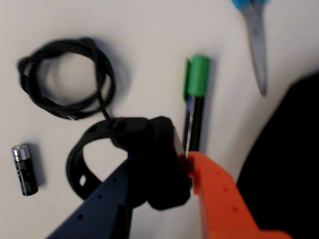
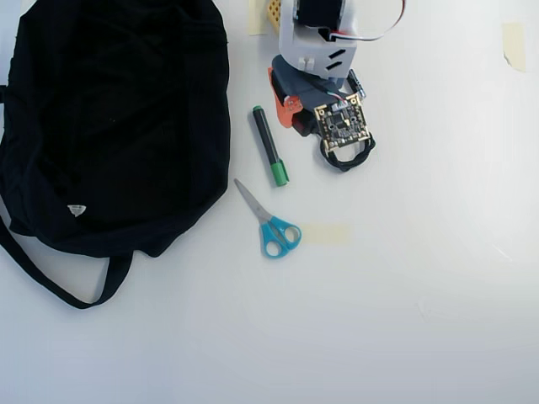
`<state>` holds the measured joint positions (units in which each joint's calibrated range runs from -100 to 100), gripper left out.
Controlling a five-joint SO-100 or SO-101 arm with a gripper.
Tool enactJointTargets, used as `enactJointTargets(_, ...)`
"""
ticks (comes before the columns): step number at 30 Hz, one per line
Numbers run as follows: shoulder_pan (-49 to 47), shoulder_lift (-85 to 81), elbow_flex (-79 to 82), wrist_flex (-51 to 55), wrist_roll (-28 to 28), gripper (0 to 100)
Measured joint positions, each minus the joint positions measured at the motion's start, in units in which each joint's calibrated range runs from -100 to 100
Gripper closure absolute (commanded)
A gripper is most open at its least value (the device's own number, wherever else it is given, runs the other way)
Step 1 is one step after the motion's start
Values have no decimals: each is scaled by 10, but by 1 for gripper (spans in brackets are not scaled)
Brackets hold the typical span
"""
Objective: Put the bike light into the black bag
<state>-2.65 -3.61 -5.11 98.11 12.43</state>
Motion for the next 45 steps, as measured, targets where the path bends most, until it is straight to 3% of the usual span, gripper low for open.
enactJointTargets(10, 112, -136, 92, 0, 2, 98)
enactJointTargets(20, 281, -144, 94, -4, -3, 98)
enactJointTargets(28, 429, -145, 95, -173, -14, 98)
enactJointTargets(36, 572, 7, 95, -364, -39, 97)
enactJointTargets(41, 583, 116, 94, -378, -67, 87)
enactJointTargets(45, 585, 155, 95, -379, -79, 86)
